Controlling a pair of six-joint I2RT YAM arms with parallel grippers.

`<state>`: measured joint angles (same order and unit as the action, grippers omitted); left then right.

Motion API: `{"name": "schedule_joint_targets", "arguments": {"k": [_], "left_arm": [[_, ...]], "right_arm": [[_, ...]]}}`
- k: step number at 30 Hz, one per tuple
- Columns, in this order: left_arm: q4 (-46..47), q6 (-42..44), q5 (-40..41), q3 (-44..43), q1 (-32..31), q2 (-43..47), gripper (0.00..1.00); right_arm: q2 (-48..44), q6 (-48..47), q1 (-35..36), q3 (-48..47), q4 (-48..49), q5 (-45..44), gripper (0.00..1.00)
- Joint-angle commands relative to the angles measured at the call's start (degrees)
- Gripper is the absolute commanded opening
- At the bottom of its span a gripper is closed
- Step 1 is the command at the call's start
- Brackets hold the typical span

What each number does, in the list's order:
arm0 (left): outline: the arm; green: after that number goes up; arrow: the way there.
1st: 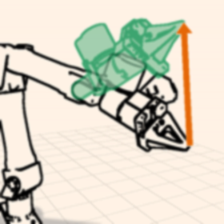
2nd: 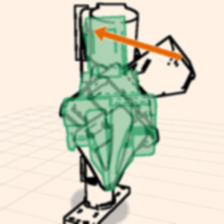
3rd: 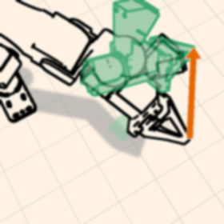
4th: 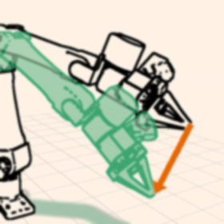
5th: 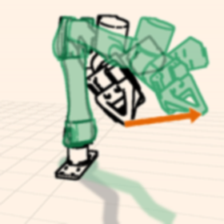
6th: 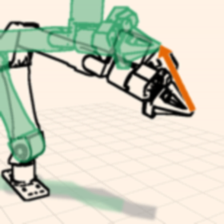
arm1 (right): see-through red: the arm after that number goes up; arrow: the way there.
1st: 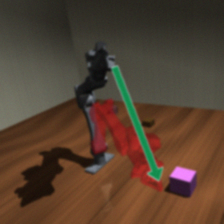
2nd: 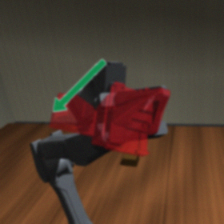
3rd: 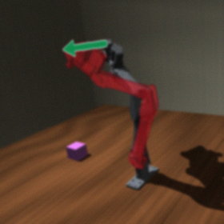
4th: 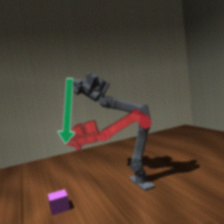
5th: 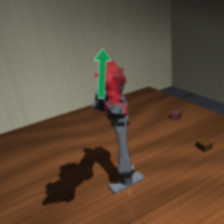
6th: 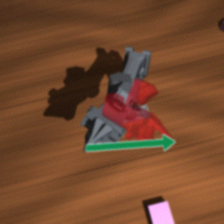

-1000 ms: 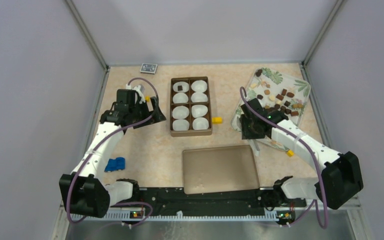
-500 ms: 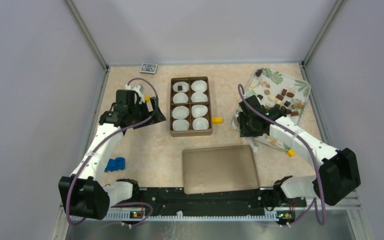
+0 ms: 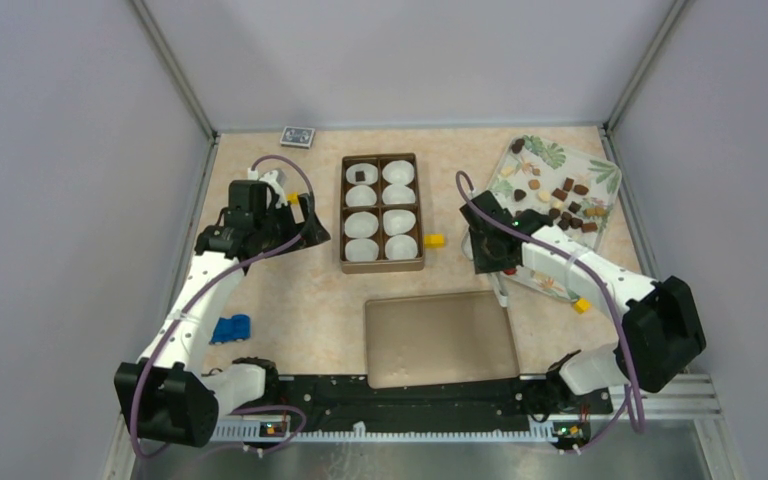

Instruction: Pack the chocolate

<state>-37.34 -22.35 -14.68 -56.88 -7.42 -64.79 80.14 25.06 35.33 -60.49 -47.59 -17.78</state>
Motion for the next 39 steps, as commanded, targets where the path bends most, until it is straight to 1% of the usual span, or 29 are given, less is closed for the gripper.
{"name": "schedule_joint_targets", "arguments": {"k": [1, 3, 6, 10, 12, 19, 23, 26, 31, 35, 39], "left_arm": [[1.0, 0.6, 0.7, -0.3, 0.2, 0.3, 0.97], [1.3, 0.6, 0.5, -0.1, 0.2, 0.3, 0.97], [1.3, 0.6, 0.4, 0.0, 0.2, 0.3, 0.97], [1.4, 0.6, 0.4, -0.1, 0.2, 0.2, 0.97], [1.4, 0.6, 0.4, -0.2, 0.2, 0.1, 0.97], [1.3, 0.6, 0.4, -0.6, 0.2, 0.1, 0.97], [1.0, 0.4, 0.7, -0.9, 0.2, 0.2, 0.97], [0.6, -0.2, 1.1, -1.3, 0.2, 0.3, 0.97], [-0.1, -0.5, 1.8, -2.0, 0.2, 0.5, 0.97], [-1.1, -0.4, 2.7, -2.4, 0.2, 1.0, 0.97], [-2.7, -0.2, 3.9, -2.9, 0.2, 1.8, 0.97]], "right_arm": [[0.3, -0.1, 1.0, -3.9, -0.1, -2.9, 0.33], [0.2, -0.1, 1.1, -4.3, -0.7, -3.3, 0.31], [0.1, 0.0, 1.2, -4.5, -1.3, -4.2, 0.23], [-1.0, 0.2, 1.2, -5.1, -2.1, -4.6, 0.10], [-1.7, 0.3, 1.2, -5.8, -2.6, -4.6, 0.06], [-3.9, 0.1, 1.2, -9.8, -5.3, -4.7, 0.04], [-4.2, -0.4, 1.6, -13.9, -6.4, -4.2, 0.03], [-3.3, -0.8, 3.1, -17.9, -6.6, -3.9, 0.03], [1.5, -1.9, 6.6, -24.8, -4.2, -2.3, 0.03], [6.5, -2.9, 9.0, -29.5, 1.0, 1.0, 0.03], [14.3, -4.5, 11.8, -35.6, 4.4, 3.1, 0.03]]}}
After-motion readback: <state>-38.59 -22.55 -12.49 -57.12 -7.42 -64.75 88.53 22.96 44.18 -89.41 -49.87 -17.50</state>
